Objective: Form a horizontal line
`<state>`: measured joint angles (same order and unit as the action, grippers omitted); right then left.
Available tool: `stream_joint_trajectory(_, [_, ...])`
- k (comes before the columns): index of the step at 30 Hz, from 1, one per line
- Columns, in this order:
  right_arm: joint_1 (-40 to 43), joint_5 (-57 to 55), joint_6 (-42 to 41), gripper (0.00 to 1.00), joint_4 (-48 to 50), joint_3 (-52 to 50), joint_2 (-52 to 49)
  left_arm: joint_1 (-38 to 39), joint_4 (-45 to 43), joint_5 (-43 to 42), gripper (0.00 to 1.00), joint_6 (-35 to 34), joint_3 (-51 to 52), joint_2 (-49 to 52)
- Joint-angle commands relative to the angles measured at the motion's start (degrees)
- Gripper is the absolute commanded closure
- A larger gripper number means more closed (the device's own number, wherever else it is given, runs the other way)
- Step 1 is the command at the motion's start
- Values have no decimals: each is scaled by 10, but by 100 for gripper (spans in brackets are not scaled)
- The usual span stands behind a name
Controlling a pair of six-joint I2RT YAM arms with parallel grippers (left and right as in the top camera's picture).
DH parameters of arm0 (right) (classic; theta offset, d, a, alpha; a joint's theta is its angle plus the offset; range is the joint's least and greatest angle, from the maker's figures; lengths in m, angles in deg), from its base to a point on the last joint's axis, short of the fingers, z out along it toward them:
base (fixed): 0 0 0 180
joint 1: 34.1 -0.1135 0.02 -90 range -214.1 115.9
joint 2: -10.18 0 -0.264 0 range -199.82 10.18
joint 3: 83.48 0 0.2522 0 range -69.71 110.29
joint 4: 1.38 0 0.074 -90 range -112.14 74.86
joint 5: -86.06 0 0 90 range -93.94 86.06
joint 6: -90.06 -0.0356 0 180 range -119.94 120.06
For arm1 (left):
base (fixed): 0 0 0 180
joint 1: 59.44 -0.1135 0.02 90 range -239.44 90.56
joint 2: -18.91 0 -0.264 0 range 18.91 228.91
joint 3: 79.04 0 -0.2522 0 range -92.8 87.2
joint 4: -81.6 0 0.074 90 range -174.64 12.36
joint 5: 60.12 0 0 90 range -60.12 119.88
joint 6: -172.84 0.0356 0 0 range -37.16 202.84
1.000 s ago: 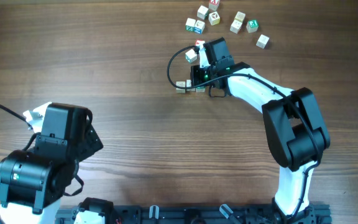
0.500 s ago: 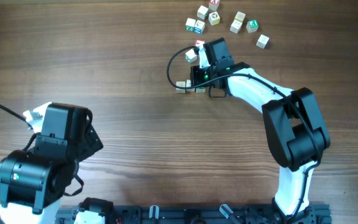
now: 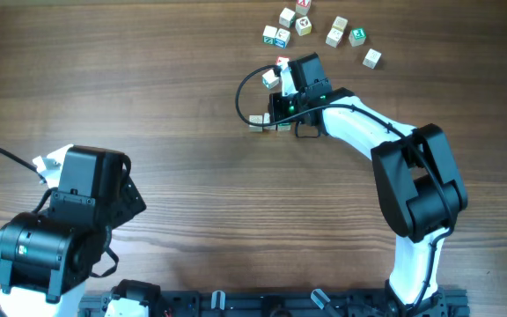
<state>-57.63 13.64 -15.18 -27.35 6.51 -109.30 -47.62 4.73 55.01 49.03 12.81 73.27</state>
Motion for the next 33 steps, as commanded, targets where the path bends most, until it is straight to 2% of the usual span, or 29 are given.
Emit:
stream_joint_trajectory(1, [-1,38,32,96,2,0,-11,-5,-1,9,0,-12,2,-4])
stream_joint_trajectory(33, [-1,9,26,96,7,0,-11,-5,-1,9,0,-12,2,-4])
